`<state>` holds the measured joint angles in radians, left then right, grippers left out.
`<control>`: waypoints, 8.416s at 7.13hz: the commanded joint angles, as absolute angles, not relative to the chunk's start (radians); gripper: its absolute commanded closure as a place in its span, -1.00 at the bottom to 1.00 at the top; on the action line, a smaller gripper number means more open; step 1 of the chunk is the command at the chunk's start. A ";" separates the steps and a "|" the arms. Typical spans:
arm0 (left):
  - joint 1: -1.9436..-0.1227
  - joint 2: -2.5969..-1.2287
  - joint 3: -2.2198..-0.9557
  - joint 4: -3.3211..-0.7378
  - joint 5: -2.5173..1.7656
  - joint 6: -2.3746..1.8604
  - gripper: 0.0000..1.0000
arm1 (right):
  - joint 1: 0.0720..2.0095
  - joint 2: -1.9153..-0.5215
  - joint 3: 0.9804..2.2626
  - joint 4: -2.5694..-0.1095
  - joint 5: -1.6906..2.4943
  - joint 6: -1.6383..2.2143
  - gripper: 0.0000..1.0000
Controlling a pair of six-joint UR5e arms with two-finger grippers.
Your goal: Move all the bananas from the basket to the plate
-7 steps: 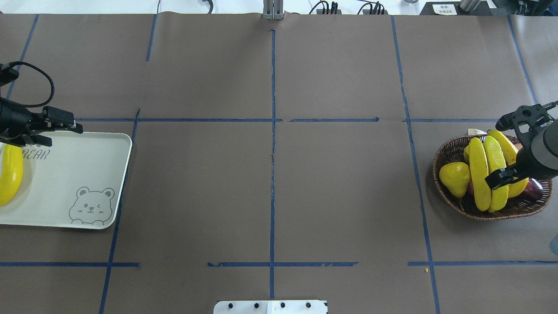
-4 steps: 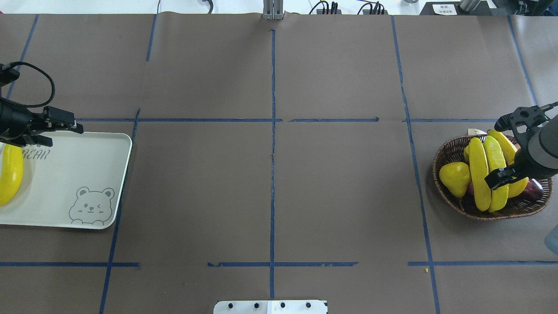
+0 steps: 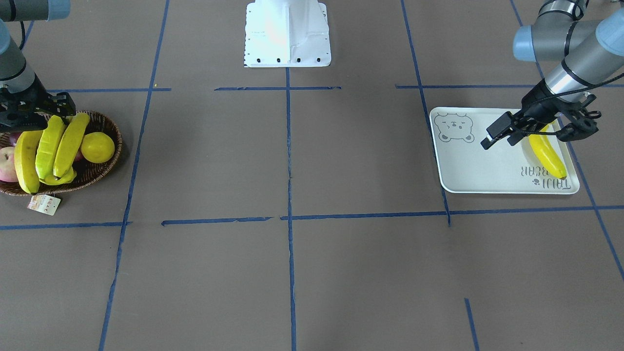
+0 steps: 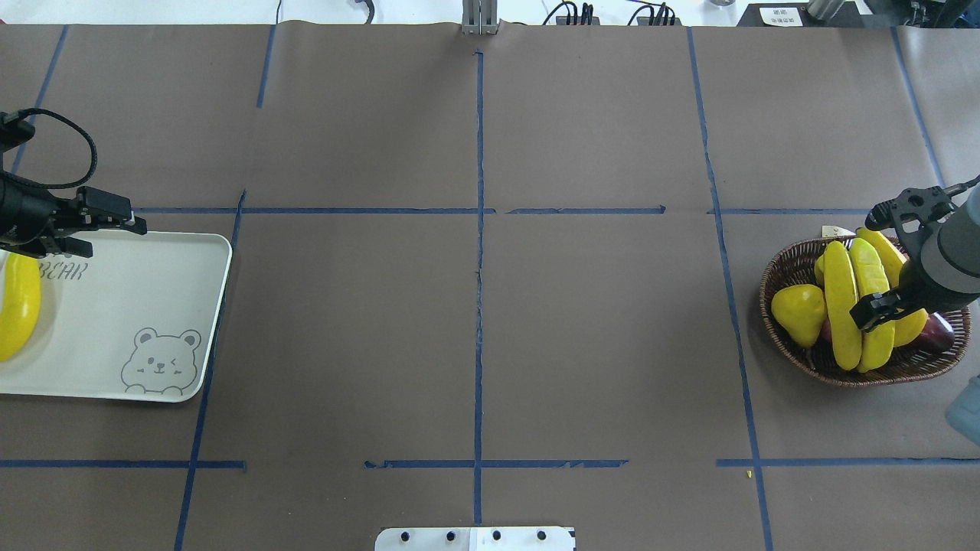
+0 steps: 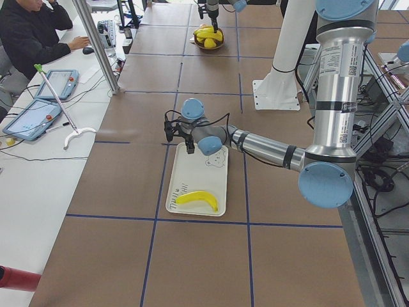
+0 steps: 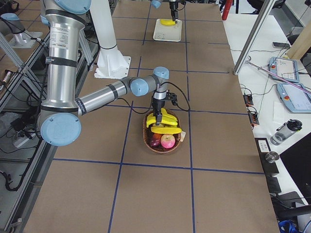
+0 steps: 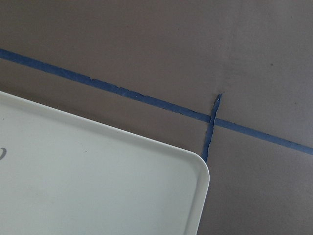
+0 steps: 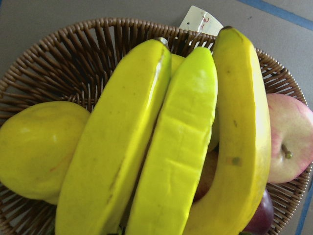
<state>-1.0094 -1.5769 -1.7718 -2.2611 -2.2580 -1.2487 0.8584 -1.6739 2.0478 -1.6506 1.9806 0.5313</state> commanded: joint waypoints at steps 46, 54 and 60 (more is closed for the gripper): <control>-0.719 -1.972 -1.775 -2.343 -2.046 -1.850 1.00 | 0.575 -1.045 2.189 -1.488 2.045 1.244 -1.00; -0.873 -1.467 -1.691 -2.345 -1.979 -1.408 1.00 | 0.604 -1.104 2.198 -1.489 2.016 1.244 -1.00; -0.874 -1.450 -1.643 -2.352 -1.917 -1.338 -0.98 | 0.610 -1.104 2.198 -1.496 2.016 1.244 -1.00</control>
<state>-0.8743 -1.4614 -1.6397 -2.3493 -1.9180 -1.3483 0.6085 -1.1045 2.1980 -1.4931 2.0156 1.2441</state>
